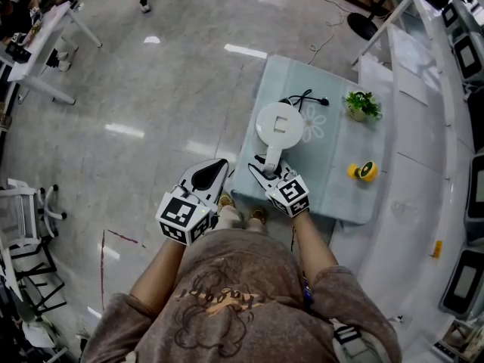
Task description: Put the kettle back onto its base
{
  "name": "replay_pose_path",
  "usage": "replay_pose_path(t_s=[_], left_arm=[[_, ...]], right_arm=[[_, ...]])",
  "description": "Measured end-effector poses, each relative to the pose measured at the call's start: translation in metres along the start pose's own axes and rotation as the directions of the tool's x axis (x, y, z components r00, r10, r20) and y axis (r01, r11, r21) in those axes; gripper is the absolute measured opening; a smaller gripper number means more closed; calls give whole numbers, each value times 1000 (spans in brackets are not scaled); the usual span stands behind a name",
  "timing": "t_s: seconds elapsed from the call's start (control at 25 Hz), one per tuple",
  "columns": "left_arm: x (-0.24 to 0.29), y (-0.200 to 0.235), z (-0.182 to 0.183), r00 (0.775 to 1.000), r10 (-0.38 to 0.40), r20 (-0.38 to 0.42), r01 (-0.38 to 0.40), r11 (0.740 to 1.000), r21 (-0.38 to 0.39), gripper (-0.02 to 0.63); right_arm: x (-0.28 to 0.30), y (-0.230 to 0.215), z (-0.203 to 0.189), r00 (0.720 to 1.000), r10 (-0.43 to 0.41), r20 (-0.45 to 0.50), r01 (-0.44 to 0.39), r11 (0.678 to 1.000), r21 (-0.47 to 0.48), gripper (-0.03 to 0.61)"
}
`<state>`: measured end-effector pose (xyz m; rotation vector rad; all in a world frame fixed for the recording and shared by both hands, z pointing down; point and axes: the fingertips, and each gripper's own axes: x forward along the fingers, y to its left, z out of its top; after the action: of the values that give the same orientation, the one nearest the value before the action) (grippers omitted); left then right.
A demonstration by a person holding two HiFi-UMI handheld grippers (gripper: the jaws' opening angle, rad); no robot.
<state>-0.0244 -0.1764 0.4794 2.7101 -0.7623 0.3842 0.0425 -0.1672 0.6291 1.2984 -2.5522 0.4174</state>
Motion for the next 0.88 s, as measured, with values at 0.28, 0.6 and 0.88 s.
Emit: replay_pose_path(t_s=[0.28, 0.6, 0.88], left_arm=[[0, 3, -2, 1000, 9, 0, -9, 1000, 13, 15], [6, -3, 0, 1000, -11, -4, 11, 1000, 1, 15], [12, -9, 0, 1000, -27, -13, 27, 1000, 8, 15]], right_arm=[[-3, -3, -3, 996, -74, -42, 70, 993, -95, 129], [-11, -2, -10, 993, -60, -103, 50, 994, -100, 155], [-14, -4, -10, 993, -80, -85, 72, 993, -89, 152]])
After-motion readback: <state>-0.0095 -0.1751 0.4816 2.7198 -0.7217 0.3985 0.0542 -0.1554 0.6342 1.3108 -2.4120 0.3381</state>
